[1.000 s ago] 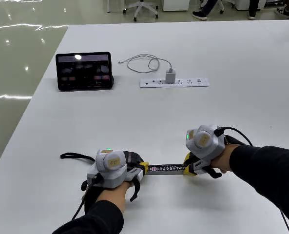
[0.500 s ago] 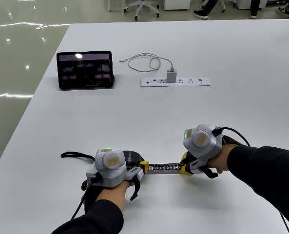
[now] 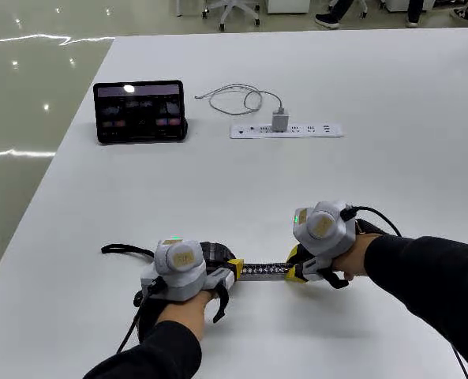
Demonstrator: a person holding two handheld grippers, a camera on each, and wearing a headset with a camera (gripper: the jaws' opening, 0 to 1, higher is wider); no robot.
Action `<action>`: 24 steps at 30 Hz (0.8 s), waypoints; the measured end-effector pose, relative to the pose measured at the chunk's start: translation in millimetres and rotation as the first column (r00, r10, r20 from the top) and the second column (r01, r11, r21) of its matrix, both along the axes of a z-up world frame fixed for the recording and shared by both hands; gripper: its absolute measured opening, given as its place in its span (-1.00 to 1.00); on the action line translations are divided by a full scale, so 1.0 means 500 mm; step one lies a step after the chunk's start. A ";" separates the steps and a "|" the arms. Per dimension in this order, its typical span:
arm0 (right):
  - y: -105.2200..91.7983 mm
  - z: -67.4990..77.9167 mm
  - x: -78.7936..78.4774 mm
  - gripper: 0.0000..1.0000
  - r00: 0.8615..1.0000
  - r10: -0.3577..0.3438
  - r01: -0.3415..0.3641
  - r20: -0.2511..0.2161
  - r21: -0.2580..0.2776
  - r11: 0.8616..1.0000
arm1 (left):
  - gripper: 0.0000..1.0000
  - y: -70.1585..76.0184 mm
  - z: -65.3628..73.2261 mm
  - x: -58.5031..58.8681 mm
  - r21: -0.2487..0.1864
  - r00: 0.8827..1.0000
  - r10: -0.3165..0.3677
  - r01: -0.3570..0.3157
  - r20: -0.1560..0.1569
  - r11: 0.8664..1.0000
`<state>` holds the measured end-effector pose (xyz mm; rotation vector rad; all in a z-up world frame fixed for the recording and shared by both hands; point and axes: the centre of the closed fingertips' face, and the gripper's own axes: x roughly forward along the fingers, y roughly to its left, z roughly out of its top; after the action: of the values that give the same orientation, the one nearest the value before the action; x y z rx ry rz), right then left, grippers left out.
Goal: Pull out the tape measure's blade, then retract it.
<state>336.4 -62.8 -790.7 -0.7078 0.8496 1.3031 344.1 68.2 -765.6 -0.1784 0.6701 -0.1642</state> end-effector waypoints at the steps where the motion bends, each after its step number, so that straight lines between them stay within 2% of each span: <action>1: 0.002 -0.001 0.000 -0.78 1.000 0.001 -0.001 0.000 0.001 1.000 | 0.22 0.000 0.000 0.000 0.000 1.000 -0.001 0.001 0.000 1.000; 16: 0.033 -0.009 -0.002 -0.78 1.000 0.011 -0.011 0.009 0.013 1.000 | 0.22 -0.001 0.000 0.000 -0.009 1.000 0.002 -0.002 -0.007 1.000; 19: 0.043 -0.008 -0.003 -0.78 0.999 0.044 -0.044 0.025 0.021 0.999 | 0.22 -0.001 0.000 0.000 -0.009 1.000 0.000 0.000 -0.007 1.000; 24: 0.050 -0.007 -0.003 -0.78 0.999 0.033 -0.033 0.009 0.045 0.998 | 0.22 0.000 0.000 0.000 -0.009 1.000 0.000 0.000 -0.008 1.000</action>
<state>334.9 -37.7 -794.3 -0.6939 0.8021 1.3441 344.1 68.0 -765.6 -0.1872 0.6775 -0.1668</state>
